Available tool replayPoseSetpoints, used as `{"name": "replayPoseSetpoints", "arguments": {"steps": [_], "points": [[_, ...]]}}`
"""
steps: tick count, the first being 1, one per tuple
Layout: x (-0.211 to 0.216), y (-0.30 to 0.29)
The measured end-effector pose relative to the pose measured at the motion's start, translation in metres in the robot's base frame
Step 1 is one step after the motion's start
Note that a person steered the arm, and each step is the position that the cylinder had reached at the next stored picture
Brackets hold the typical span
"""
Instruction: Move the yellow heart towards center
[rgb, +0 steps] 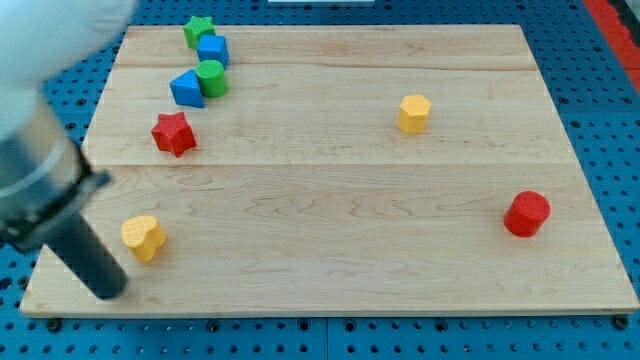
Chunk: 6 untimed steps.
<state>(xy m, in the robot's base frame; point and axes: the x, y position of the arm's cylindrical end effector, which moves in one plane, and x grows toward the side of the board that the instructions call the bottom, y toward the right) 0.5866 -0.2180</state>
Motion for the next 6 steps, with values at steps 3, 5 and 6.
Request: {"name": "replayPoseSetpoints", "arguments": {"steps": [3, 5, 6], "points": [[-0.078, 0.114], [-0.113, 0.072], [-0.135, 0.155]]}}
